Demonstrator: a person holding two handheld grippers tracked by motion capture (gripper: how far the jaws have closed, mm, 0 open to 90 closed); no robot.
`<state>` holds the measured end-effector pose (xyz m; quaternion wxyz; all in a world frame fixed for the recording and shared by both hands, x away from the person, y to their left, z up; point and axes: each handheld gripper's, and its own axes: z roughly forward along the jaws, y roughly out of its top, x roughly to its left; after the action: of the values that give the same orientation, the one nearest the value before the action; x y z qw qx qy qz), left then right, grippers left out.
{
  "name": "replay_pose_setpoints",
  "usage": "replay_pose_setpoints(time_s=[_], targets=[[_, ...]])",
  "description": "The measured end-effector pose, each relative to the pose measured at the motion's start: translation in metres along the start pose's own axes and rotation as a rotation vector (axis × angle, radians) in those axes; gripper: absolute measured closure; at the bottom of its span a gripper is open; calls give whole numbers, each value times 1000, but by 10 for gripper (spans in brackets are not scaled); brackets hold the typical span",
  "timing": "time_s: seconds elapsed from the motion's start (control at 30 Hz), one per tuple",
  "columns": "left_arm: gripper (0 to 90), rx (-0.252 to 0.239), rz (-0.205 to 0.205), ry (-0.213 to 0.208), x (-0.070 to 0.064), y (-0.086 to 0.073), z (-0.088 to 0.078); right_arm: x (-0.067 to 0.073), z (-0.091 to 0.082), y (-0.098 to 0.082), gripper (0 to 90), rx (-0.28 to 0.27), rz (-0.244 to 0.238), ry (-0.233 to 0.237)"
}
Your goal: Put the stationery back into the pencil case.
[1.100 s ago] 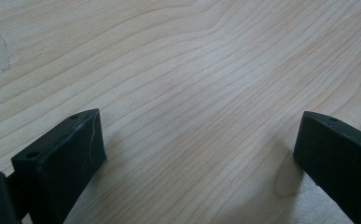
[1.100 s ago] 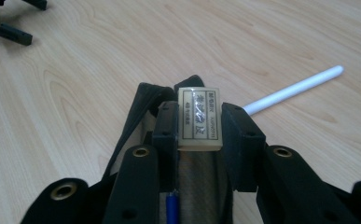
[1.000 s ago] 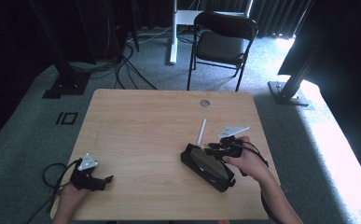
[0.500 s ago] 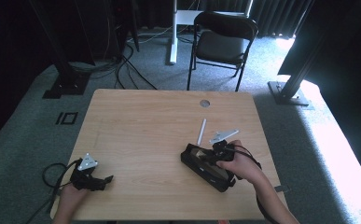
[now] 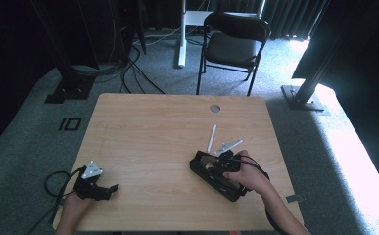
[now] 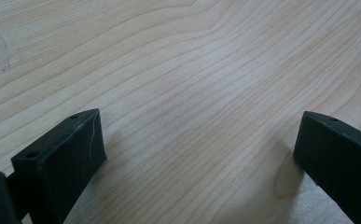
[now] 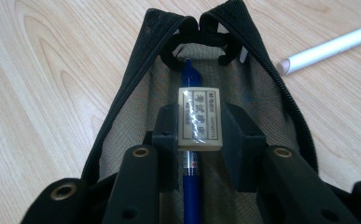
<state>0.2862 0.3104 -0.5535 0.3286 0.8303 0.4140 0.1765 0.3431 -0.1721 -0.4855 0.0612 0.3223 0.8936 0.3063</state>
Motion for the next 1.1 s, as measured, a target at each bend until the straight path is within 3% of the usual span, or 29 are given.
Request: replay_pose_setpoints(time_s=[0.23,0.47,0.77,1.1], targets=[[22,0,0,0,0,0,0,0,5,1,678,20,23,12],[22,0,0,0,0,0,0,-1,1,1,661,7,31,17],[22,0,0,1,0,0,0,-1,-21,7,653,-97,40,43],[22,0,0,0,0,0,0,-21,-37,13,635,-199,104,-2]])
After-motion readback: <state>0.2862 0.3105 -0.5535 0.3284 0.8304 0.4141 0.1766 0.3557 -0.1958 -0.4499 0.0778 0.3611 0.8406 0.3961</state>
